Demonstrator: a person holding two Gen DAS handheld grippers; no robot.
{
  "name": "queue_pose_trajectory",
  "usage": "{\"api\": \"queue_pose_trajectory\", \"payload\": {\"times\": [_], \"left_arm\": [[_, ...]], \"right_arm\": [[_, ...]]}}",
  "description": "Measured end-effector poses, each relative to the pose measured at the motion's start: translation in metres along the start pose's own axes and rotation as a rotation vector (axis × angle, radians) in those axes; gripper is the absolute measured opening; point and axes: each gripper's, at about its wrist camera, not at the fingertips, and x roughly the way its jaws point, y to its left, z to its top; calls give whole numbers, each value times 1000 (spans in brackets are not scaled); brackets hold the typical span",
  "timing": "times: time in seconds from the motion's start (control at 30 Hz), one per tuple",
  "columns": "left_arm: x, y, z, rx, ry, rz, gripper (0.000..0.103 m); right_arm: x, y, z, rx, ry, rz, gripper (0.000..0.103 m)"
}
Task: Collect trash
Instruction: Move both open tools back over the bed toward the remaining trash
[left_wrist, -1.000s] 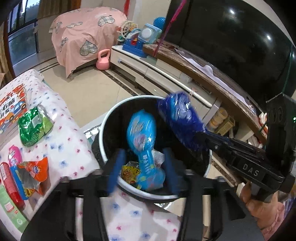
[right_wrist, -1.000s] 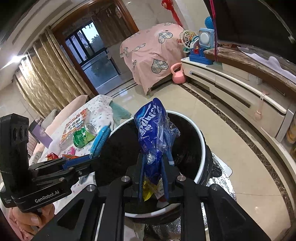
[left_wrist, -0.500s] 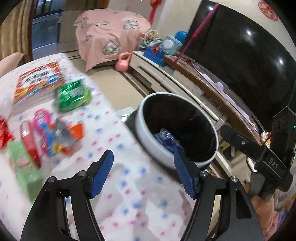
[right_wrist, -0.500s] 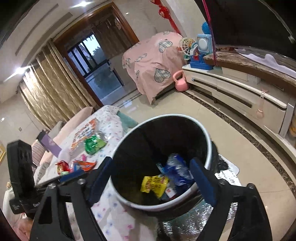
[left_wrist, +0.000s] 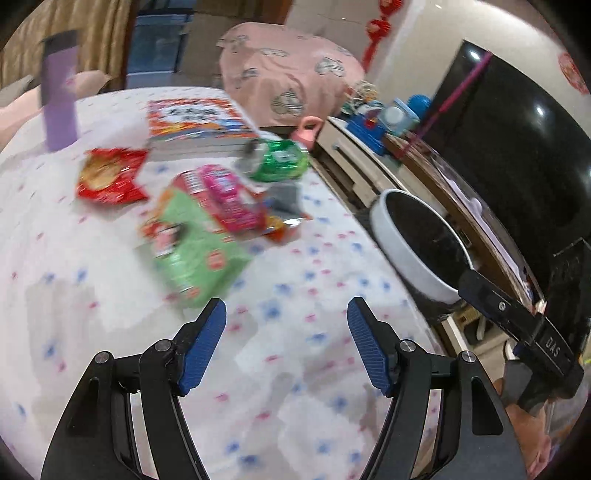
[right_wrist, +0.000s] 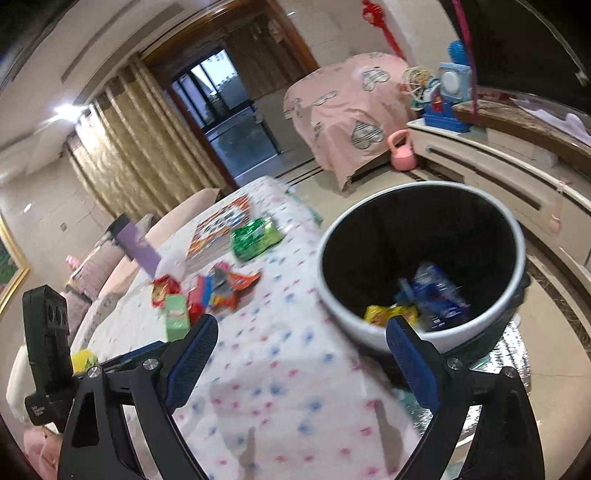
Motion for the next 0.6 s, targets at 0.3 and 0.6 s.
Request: {"api": "queue_pose_trajectory", "payload": {"times": [0.3,0.6], "left_arm": [[-11,40,-17,-71,4,36,70],[-12,49,-11,-95,-11,37,79]], "right_arm": [[24,40,-18,-54,64,41,94],[42,58,-25,-86,97,34,94]]}}
